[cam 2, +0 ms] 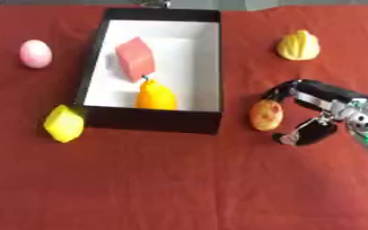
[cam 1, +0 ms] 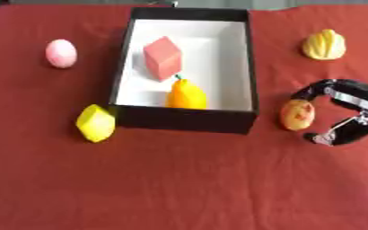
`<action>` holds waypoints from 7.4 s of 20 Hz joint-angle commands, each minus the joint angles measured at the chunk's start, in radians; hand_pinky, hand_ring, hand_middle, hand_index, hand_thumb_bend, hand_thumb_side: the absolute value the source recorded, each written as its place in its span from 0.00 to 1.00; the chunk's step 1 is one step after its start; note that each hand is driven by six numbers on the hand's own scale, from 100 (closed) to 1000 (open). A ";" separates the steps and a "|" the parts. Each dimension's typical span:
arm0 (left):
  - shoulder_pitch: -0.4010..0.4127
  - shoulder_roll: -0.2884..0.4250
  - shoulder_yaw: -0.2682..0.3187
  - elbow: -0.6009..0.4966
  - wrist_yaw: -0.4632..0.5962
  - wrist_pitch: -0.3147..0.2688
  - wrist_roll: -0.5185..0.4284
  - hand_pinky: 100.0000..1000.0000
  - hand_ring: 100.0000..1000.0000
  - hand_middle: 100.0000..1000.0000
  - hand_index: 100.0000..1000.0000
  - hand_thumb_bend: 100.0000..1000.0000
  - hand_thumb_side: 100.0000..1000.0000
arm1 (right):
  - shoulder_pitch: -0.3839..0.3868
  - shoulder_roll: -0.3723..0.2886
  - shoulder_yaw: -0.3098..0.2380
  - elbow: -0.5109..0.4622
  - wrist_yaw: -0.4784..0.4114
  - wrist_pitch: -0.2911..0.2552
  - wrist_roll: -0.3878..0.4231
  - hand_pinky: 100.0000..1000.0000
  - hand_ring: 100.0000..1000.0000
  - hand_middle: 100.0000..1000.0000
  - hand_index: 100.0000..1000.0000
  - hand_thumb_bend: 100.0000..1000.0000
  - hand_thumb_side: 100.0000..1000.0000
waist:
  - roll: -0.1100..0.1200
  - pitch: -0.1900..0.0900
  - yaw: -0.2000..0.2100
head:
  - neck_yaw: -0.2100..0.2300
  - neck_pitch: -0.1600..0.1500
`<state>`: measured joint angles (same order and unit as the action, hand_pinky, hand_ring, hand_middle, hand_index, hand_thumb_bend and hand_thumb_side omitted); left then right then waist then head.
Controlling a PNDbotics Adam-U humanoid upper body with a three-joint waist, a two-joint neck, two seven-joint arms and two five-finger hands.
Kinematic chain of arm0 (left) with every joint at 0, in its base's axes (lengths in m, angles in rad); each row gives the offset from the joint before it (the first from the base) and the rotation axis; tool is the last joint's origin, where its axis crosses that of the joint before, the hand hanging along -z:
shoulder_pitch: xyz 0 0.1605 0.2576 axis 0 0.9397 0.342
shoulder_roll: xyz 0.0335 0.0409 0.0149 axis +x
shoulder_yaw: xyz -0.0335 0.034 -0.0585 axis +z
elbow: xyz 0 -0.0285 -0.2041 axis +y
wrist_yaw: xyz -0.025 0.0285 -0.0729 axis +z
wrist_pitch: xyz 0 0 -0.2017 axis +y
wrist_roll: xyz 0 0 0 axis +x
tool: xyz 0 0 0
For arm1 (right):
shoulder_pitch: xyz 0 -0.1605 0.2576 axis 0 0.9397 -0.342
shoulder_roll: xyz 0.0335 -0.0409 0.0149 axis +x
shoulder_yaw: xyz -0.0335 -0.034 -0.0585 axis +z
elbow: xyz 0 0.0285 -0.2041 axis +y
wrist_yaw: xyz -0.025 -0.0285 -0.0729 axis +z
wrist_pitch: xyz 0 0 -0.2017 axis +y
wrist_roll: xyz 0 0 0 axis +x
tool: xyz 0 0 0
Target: Pick up objects on the table and place them in the box.
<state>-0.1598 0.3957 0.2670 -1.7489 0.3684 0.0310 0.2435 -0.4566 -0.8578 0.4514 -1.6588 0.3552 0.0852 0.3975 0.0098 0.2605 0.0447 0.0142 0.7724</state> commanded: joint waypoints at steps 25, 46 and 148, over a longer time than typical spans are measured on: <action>-0.005 0.007 0.001 -0.009 -0.012 0.006 -0.005 0.60 0.79 0.80 0.75 0.21 0.88 | -0.020 0.025 0.023 0.047 -0.042 0.028 -0.057 0.87 0.74 0.55 0.68 0.11 0.00 | -0.001 -0.003 0.003 | 0.005 -0.002; -0.006 0.014 -0.001 -0.009 -0.019 0.008 -0.009 0.60 0.79 0.80 0.75 0.21 0.88 | 0.034 -0.080 -0.032 -0.158 -0.264 0.154 -0.006 0.87 0.77 0.61 0.75 0.04 0.00 | -0.004 -0.009 -0.002 | 0.013 -0.002; -0.005 0.040 -0.008 -0.008 -0.037 0.001 0.005 0.60 0.80 0.81 0.75 0.20 0.87 | -0.446 0.054 -0.261 0.601 0.157 -0.097 0.061 0.92 0.92 0.80 0.94 0.27 0.00 | -0.012 -0.013 0.010 | -0.062 -0.002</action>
<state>-0.1527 0.4062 0.2554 -1.7430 0.3336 0.0330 0.2530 -0.8804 -0.7781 0.2096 -1.0668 0.5047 0.0020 0.4597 -0.0021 0.2640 0.0551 -0.0446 0.7724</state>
